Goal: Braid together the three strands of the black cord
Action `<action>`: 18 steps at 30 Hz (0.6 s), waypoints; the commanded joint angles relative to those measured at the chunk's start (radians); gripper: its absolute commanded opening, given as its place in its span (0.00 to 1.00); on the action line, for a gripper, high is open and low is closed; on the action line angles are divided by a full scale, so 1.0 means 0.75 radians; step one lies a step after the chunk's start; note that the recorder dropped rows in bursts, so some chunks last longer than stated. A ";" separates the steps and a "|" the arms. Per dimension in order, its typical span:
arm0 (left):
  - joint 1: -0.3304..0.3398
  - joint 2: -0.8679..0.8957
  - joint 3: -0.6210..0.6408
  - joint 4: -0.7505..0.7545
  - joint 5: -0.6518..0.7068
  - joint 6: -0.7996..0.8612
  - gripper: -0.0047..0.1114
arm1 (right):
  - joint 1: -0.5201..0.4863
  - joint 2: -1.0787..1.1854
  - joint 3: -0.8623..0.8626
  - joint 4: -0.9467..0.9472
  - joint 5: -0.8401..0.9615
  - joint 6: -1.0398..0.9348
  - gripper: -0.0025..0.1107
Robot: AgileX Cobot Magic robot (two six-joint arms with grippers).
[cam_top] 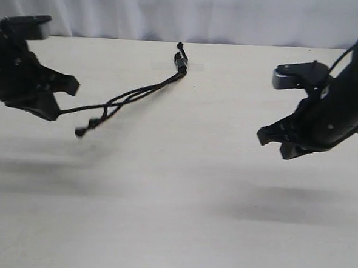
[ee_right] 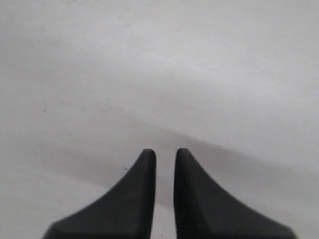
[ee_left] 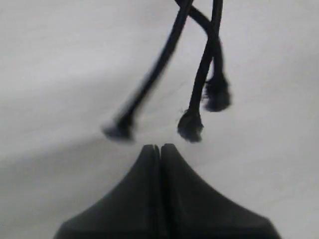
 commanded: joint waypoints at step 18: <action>-0.066 -0.247 0.404 -0.137 -0.359 0.132 0.04 | -0.065 -0.506 0.278 0.060 -0.173 0.010 0.06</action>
